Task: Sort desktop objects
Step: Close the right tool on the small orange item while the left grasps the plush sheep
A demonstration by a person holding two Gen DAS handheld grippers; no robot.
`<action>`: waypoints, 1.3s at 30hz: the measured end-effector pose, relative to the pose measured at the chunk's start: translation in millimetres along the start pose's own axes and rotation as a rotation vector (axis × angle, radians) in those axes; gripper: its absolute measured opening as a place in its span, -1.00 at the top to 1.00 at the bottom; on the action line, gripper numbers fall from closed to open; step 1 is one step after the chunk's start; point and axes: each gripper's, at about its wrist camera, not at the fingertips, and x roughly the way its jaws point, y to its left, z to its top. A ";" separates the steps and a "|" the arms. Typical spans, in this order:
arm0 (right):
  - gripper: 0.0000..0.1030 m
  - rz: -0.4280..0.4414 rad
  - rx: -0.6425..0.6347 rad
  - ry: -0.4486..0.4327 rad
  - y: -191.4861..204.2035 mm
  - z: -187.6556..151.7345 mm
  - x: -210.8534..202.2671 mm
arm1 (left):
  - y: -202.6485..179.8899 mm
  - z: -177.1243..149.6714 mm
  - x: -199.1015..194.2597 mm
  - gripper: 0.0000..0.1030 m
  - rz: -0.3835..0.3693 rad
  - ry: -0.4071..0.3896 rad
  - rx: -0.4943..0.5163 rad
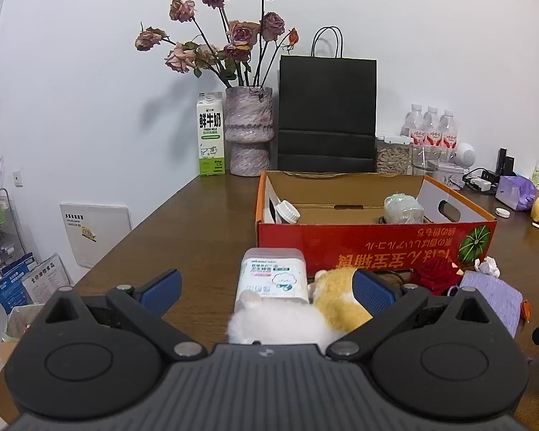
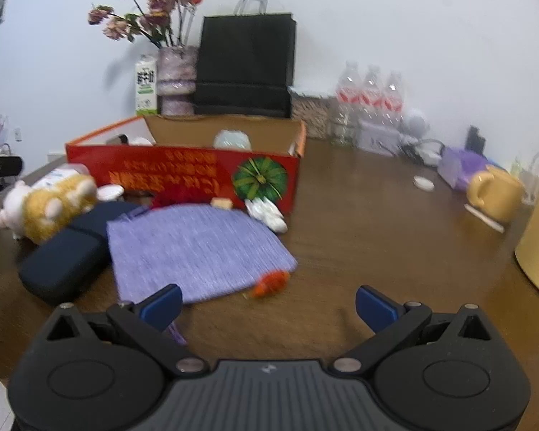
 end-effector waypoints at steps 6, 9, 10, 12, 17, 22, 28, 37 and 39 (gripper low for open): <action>-0.79 0.003 0.053 0.018 -9.9 -1.0 14.0 | 1.0 -3.9 5.2 -1.00 0.033 0.023 -0.003; -0.66 0.010 0.070 0.012 -9.8 7.5 21.5 | 1.3 -4.8 9.9 -1.00 0.041 0.036 -0.008; -0.58 0.013 0.072 0.015 -9.2 10.3 24.9 | 1.5 -5.5 10.4 -1.00 0.040 0.037 -0.010; -0.41 0.023 0.078 0.026 -8.6 14.7 31.9 | 2.0 -6.2 11.5 -1.00 0.041 0.040 -0.013; 0.16 0.047 0.085 0.035 -7.2 17.4 39.2 | 2.9 -7.3 15.1 -1.00 0.049 0.053 -0.015; 0.70 0.062 0.082 0.035 -7.6 17.1 37.5 | 2.2 -6.4 16.2 -1.00 0.035 0.048 -0.022; 0.74 0.055 0.099 0.024 -12.1 14.6 33.9 | -2.9 -6.5 16.4 -1.00 0.021 0.055 -0.008; 0.74 0.053 0.106 -0.019 -14.4 18.6 22.3 | -4.1 -5.2 18.9 -1.00 0.004 0.068 -0.016; 0.74 0.053 0.104 -0.025 -13.8 20.2 20.8 | -7.3 -3.9 17.9 -1.00 -0.012 0.065 -0.008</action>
